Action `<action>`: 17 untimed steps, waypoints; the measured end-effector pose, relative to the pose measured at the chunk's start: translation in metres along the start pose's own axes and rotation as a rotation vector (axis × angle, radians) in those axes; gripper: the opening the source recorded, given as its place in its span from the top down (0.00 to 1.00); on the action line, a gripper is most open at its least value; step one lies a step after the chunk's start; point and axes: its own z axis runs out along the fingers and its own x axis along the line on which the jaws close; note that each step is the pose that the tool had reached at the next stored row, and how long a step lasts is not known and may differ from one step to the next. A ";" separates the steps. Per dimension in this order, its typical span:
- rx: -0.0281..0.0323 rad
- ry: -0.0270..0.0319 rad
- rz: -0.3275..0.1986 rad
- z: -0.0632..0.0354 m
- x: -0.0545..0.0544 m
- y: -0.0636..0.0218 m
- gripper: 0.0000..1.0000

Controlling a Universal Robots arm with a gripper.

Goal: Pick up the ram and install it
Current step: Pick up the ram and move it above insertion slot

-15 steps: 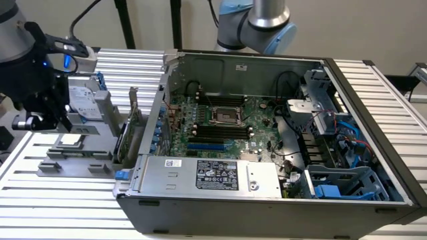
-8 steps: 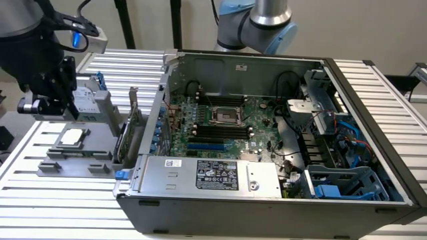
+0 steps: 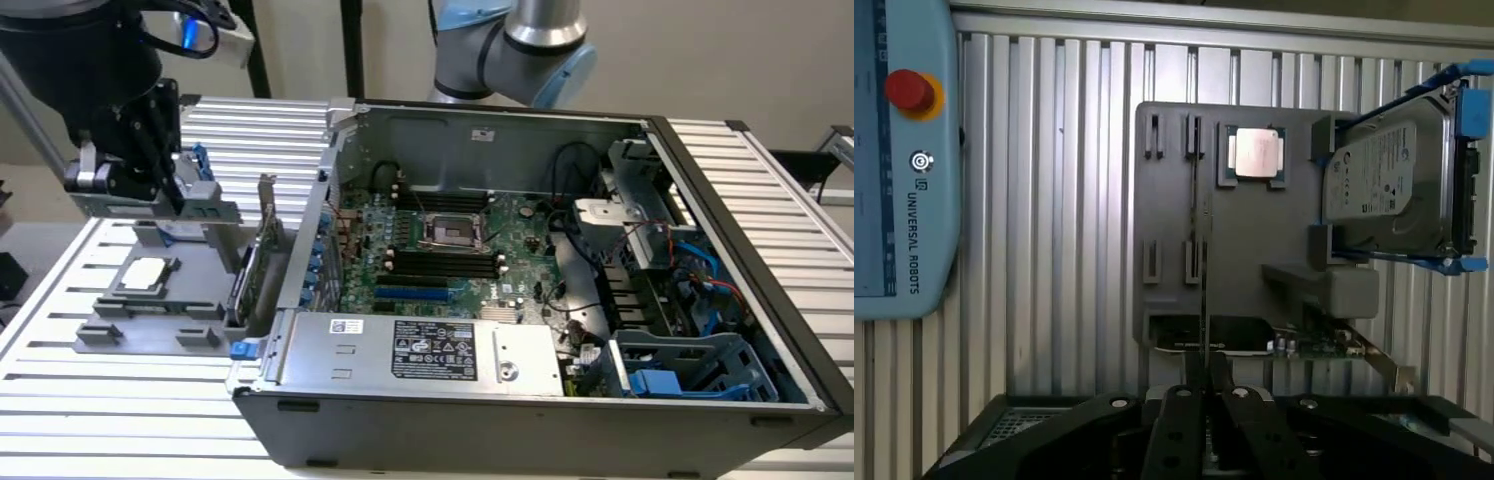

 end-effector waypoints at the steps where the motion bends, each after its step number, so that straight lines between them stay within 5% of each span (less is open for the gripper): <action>1: -0.0005 0.0000 0.000 -0.0028 0.000 -0.0040 0.86; 17: -0.0198 -0.0010 0.002 -0.0243 -0.002 -0.0725 0.86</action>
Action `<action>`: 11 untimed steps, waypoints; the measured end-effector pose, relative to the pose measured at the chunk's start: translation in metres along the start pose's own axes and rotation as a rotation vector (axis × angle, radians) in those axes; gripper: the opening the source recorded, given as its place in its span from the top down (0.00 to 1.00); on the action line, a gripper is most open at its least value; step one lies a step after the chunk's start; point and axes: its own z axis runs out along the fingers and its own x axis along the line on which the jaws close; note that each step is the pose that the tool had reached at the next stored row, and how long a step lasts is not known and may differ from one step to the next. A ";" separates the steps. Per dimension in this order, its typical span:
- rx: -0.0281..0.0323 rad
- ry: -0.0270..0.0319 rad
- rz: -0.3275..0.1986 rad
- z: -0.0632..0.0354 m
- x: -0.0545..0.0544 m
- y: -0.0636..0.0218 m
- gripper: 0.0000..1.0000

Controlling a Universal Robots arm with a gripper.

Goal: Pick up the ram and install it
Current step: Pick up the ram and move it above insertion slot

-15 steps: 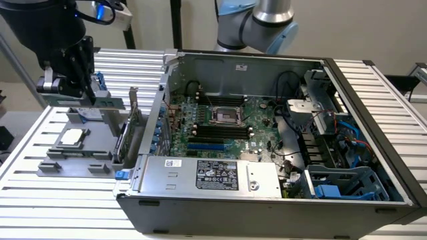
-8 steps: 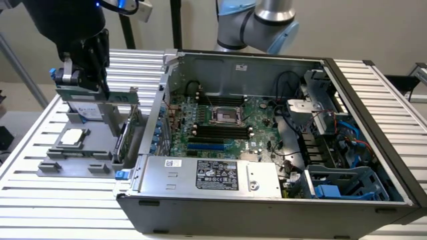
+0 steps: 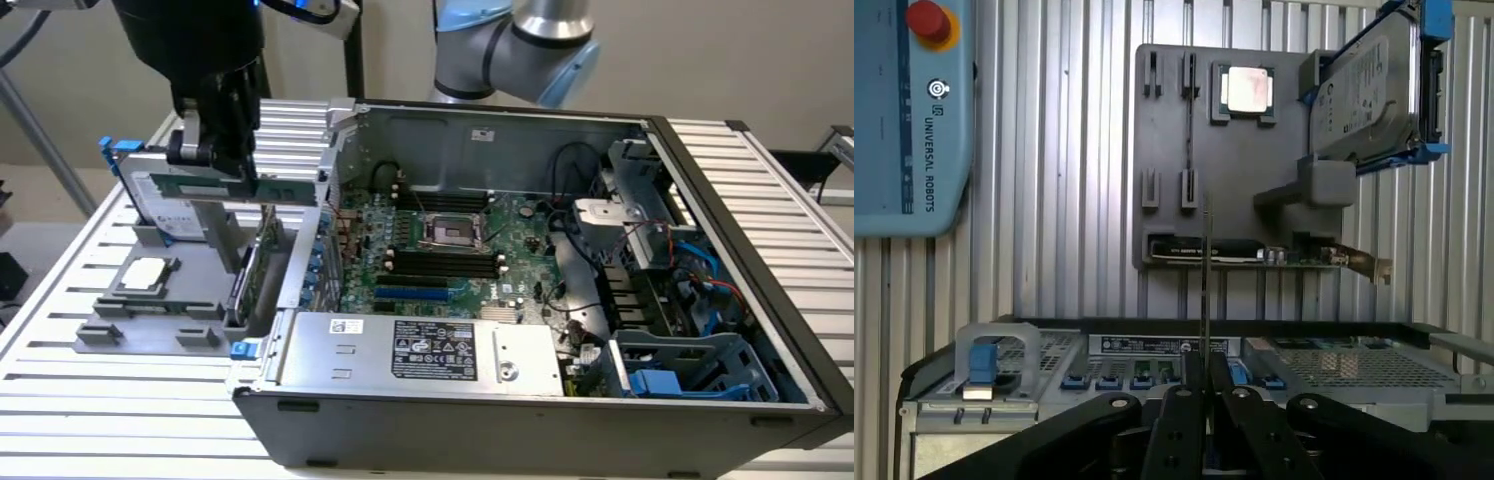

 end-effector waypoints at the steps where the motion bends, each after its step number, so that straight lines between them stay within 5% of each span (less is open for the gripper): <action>1: -0.0013 0.0001 0.000 -0.0004 0.000 -0.0045 0.86; 11: -0.0071 0.0000 0.000 -0.0032 0.000 -0.0497 0.86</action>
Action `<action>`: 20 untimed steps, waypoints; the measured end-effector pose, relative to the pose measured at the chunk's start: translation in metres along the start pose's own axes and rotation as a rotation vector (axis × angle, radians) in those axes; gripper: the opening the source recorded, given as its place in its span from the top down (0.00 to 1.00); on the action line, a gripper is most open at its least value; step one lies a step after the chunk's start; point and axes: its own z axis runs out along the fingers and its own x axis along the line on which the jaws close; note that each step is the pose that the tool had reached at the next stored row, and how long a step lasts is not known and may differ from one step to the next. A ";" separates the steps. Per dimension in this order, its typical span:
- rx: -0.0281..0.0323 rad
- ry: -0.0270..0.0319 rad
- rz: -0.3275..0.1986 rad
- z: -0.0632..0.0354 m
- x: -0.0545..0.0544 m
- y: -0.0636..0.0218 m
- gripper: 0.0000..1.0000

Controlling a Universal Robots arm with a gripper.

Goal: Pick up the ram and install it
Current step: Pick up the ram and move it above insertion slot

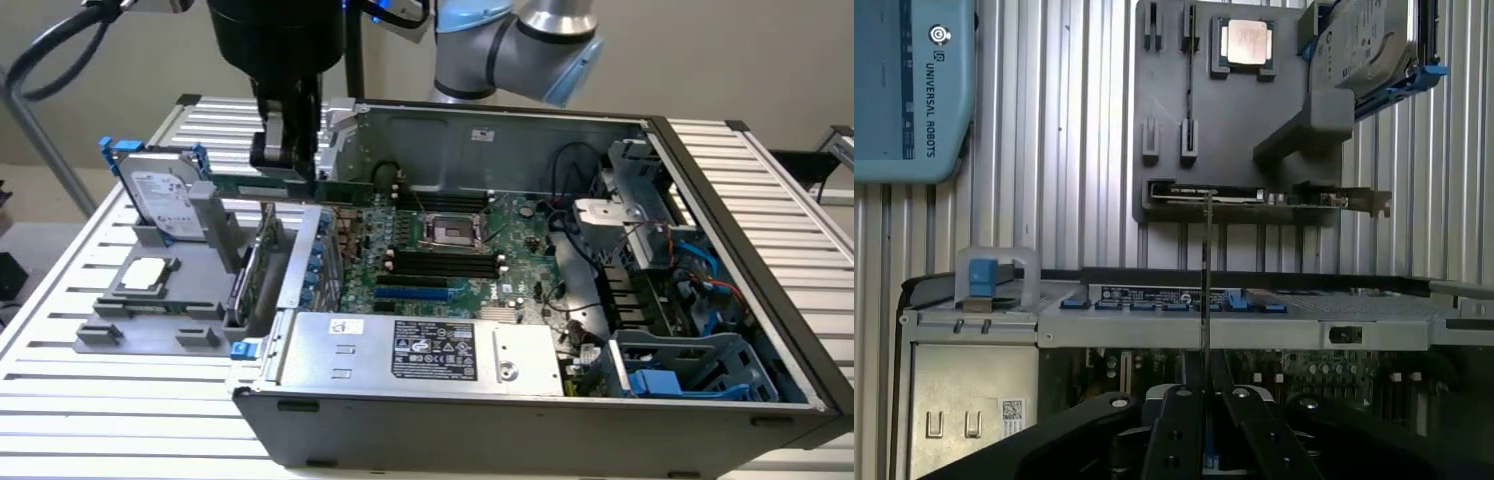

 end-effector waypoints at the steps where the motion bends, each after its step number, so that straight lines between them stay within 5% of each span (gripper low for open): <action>1: -0.0003 0.0000 0.000 -0.0003 0.000 -0.0049 0.86; 20: -0.0019 0.0000 0.000 -0.0057 -0.004 -0.0907 0.86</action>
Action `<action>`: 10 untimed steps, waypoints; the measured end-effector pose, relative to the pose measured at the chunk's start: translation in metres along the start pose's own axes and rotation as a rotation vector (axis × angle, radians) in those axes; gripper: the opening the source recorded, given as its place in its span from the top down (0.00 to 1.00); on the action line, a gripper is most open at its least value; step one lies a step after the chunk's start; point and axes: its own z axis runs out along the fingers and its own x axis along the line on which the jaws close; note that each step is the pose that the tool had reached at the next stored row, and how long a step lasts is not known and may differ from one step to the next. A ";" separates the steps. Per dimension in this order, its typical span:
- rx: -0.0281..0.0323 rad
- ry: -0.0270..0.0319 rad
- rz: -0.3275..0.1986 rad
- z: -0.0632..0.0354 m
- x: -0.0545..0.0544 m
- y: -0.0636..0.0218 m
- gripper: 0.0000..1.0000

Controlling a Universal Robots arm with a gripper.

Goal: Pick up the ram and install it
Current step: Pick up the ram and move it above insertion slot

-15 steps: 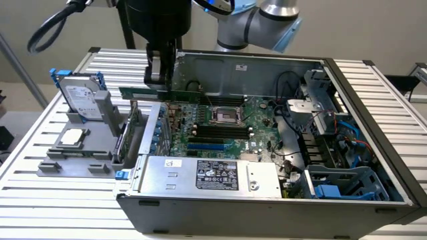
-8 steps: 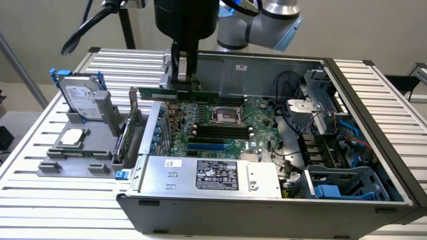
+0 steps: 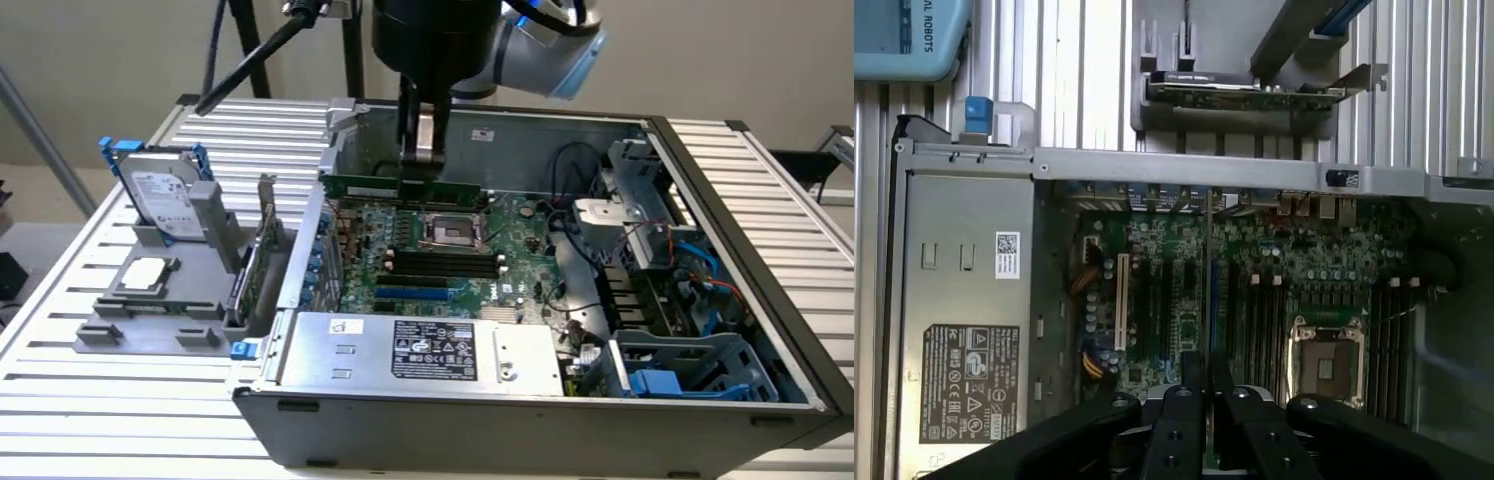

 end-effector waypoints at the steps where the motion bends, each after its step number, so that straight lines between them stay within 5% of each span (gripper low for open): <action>1: -0.0001 0.0001 0.000 0.0000 -0.002 -0.0031 0.86; 10: 0.0033 0.0008 0.000 0.0047 -0.034 -0.0192 0.86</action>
